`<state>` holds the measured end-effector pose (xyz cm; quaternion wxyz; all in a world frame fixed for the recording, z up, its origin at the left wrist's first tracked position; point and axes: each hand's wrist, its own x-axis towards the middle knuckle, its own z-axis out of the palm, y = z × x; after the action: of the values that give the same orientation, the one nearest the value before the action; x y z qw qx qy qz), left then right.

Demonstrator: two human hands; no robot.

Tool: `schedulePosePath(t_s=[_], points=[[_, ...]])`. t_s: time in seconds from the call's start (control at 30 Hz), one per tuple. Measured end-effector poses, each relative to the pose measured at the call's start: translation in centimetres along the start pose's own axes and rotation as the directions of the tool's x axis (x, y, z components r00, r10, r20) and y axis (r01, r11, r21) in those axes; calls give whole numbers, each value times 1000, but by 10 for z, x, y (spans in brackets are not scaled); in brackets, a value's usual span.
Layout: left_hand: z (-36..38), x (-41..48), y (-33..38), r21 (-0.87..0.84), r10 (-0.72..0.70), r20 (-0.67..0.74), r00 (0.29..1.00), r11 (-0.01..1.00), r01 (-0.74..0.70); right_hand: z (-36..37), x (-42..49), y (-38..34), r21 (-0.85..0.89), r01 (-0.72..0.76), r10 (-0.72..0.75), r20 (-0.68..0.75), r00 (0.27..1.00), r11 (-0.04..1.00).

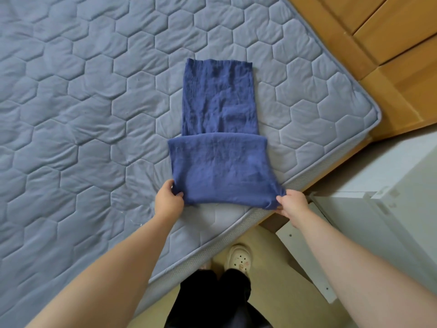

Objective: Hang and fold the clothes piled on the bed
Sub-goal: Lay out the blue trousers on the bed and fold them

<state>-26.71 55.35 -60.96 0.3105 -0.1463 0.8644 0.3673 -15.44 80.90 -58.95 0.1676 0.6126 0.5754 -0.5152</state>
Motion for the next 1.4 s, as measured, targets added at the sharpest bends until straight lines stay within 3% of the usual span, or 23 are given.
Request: schedulePosePath(t_s=[0.03, 0.07, 0.1, 0.17, 0.2, 0.23, 0.27, 0.33, 0.4, 0.5, 0.7, 0.83, 0.9, 1.0, 1.13, 1.23, 1.4], points=[[-1, -3, -2, 90, 69, -49, 996, 994, -65, 2, -2, 2, -207, 112, -136, -108, 985, 972], [-2, -6, -3, 210, 190, -98, 977, 964, -166, 5, -5, 4, -387, 232, -325, -194, 925, 892], [-2, -9, -4, 348, 355, -103, 929, 888, -301, 8, -9, 7, -528, 366, -537, -213, 816, 766], [2, -9, -13, 581, 641, 66, 765, 598, -552, 17, -15, 14, -719, 585, -821, 35, 569, 375], [5, -10, -14, 644, 687, 223, 692, 429, -633, 23, -16, 19, -767, 621, -847, 214, 486, 162], [8, -11, -12, 674, 657, 385, 648, 279, -684, 31, -11, 25, -788, 615, -818, 359, 450, -7], [14, -12, -10, 689, 595, 499, 630, 168, -705, 39, -9, 28, -798, 591, -764, 453, 460, -117], [24, -8, -4, 739, 503, 519, 691, 143, -659, 52, -3, 27, -824, 527, -691, 506, 516, -210], [30, 0, 8, 786, 495, 437, 752, 196, -586, 58, 3, 19, -852, 467, -665, 491, 562, -235], [32, 14, 13, 792, 458, 417, 785, 241, -561, 62, 9, 2, -887, 400, -617, 452, 644, -232], [18, 7, 25, 733, 429, 471, 771, 297, -613, 53, 8, -14, -805, 539, -532, 579, 617, -250], [5, -15, 37, 724, 214, 582, 785, 304, -619, 42, -25, -20, -746, 562, -367, 666, 650, -358], [-1, -27, 42, 687, 66, 667, 742, 331, -647, 34, -46, -22, -725, 593, -227, 680, 697, -351], [-12, -40, 49, 644, -152, 754, 639, 368, -671, 25, -72, -30, -744, 618, -25, 644, 765, -253], [-20, -54, 57, 586, -259, 808, 529, 443, -678, 14, -86, -26, -808, 579, 125, 567, 814, -107], [-28, -54, 67, 569, -206, 813, 544, 474, -671, 6, -90, -34, -822, 570, 57, 569, 820, 0], [-61, -28, 97, 527, 148, 675, 723, 589, -613, 0, -77, -75, -830, 549, -386, 478, 789, 95]])
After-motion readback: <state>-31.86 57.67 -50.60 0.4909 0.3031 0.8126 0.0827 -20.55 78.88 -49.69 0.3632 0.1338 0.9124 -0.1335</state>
